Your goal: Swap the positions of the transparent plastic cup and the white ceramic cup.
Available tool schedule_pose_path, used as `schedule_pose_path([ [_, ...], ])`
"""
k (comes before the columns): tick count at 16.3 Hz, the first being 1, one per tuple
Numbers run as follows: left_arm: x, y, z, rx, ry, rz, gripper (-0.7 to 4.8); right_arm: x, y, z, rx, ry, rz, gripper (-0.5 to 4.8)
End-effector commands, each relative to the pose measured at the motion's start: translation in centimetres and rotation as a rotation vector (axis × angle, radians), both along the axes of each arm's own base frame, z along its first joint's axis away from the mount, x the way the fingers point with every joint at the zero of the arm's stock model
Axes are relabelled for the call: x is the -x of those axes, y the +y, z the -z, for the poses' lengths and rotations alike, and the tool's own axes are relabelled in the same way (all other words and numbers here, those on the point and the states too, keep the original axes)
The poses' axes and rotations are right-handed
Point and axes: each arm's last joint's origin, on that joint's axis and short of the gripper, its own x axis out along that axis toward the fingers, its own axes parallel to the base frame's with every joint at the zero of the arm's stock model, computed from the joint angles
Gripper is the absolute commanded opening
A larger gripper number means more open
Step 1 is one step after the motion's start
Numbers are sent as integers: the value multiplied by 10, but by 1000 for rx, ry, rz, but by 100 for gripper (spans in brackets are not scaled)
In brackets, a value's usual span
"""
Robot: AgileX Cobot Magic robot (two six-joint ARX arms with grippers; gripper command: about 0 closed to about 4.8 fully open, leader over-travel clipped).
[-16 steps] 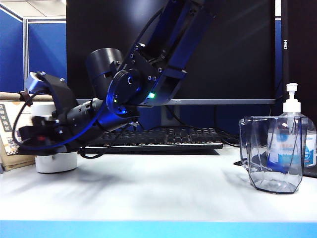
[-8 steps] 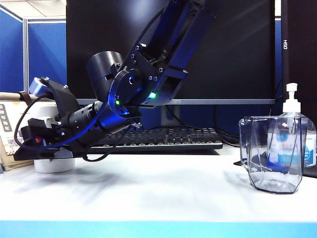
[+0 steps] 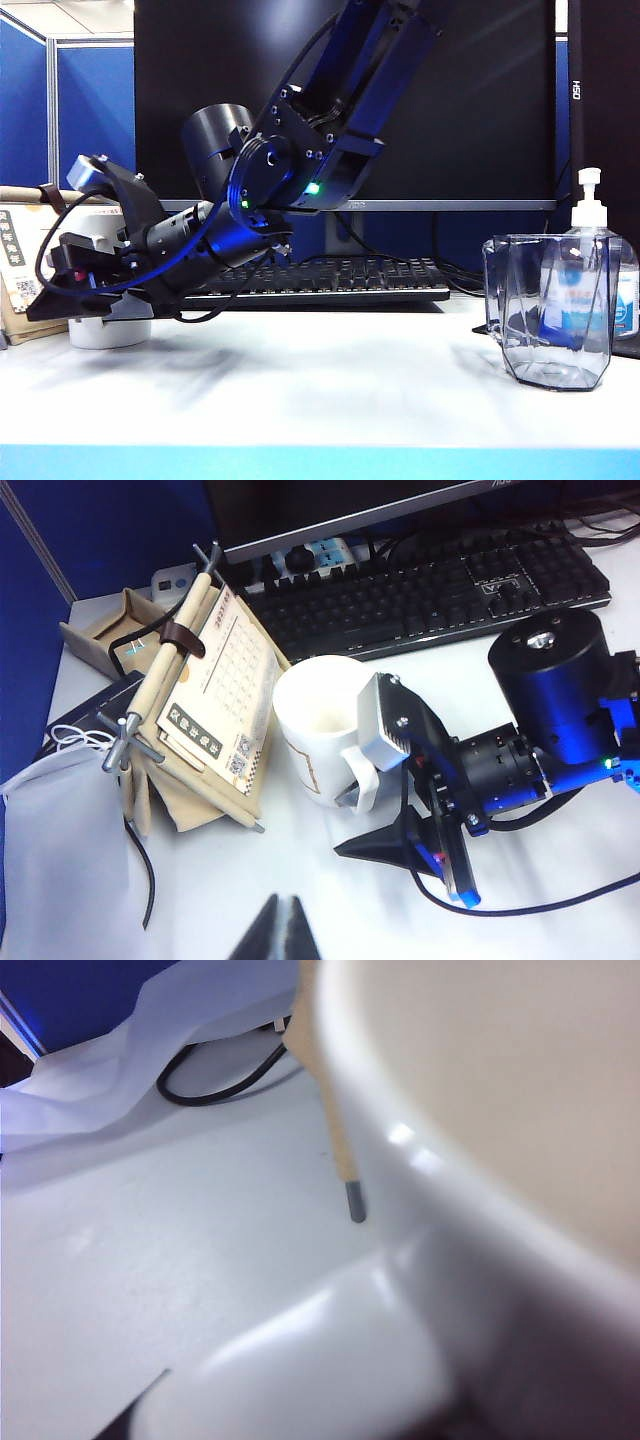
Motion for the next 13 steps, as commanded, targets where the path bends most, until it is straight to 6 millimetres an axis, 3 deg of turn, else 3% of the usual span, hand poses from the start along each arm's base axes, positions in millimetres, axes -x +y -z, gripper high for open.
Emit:
schedule_pose_path([
  [1,1,1,-2,9,-19,2,-6,1,-5,11,78,67,32,273],
  [3,2,1,-2,5,-25,6,-6,0,-7,11,84,70,34,326],
  [5,4,3,-2,9,-34,10,-6,-1,-10,13,103,88,41,338],
  [13,5,4,-3,1,-42,15,-6,-4,-20,14,155,141,56,337],
])
